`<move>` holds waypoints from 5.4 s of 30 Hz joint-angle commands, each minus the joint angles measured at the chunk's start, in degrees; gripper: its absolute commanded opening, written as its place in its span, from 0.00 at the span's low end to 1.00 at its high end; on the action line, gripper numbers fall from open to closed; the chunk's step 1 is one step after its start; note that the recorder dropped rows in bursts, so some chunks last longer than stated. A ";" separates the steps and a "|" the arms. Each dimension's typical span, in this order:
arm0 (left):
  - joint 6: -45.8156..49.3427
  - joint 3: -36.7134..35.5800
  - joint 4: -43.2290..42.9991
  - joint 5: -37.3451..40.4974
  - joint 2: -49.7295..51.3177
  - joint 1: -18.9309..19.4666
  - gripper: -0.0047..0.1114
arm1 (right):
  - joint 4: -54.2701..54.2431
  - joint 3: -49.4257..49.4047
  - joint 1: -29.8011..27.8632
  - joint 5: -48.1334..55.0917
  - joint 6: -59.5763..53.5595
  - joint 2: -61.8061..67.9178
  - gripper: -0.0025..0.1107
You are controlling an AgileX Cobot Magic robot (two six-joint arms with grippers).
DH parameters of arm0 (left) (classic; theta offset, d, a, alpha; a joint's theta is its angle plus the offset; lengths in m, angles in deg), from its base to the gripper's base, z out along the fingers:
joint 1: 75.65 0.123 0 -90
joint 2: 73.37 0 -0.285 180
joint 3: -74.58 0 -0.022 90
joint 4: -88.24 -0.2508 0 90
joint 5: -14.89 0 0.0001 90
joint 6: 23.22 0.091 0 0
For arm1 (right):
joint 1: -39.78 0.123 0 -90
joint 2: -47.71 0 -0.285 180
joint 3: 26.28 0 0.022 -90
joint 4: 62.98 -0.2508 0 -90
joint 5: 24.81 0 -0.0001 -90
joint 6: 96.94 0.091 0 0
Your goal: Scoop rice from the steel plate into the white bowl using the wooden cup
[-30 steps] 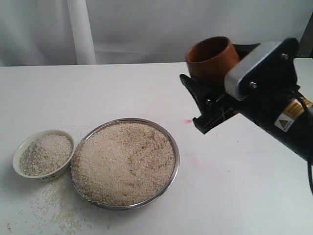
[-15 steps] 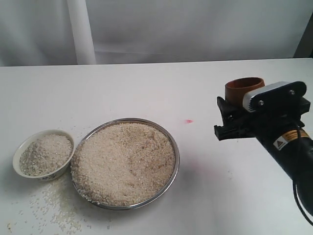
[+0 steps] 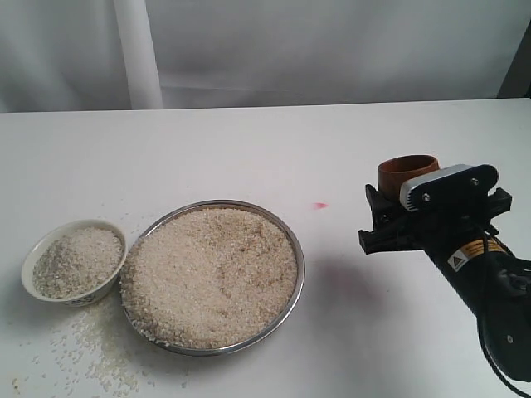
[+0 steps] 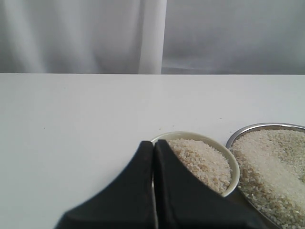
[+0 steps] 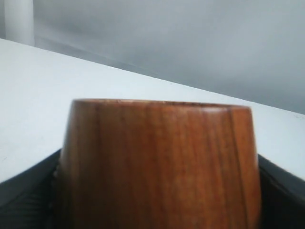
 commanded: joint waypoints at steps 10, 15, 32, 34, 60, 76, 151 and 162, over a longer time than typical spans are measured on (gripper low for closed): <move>-0.19 0.16 0.45 -0.37 -0.09 -0.24 0.04 | -0.22 0.31 -0.50 -1.55 0.17 6.42 0.02; -0.19 0.16 0.45 -0.37 -0.09 -0.24 0.04 | -0.22 0.31 -0.50 -1.55 0.17 6.52 0.02; -0.19 0.16 0.45 -0.37 -0.09 -0.24 0.04 | -0.11 0.31 -0.50 7.49 -0.19 6.52 0.02; -0.19 0.16 0.45 -0.37 -0.09 -0.24 0.04 | -0.11 0.31 -0.50 7.85 -0.19 6.52 0.02; -0.19 0.16 0.45 -0.37 -0.09 -0.24 0.04 | 0.14 -0.01 -0.50 10.73 -0.19 6.52 0.57; -0.19 0.16 0.45 -0.37 -0.09 -0.24 0.04 | 0.14 -0.12 -0.50 9.09 0.17 6.52 0.77; -0.19 0.16 0.45 -0.37 -0.09 -0.24 0.04 | 4.29 -19.75 1.20 14.31 16.90 -61.40 0.02; -0.19 0.16 0.45 -0.37 -0.09 -0.24 0.04 | 1.49 -19.75 0.80 36.63 14.62 -71.24 0.02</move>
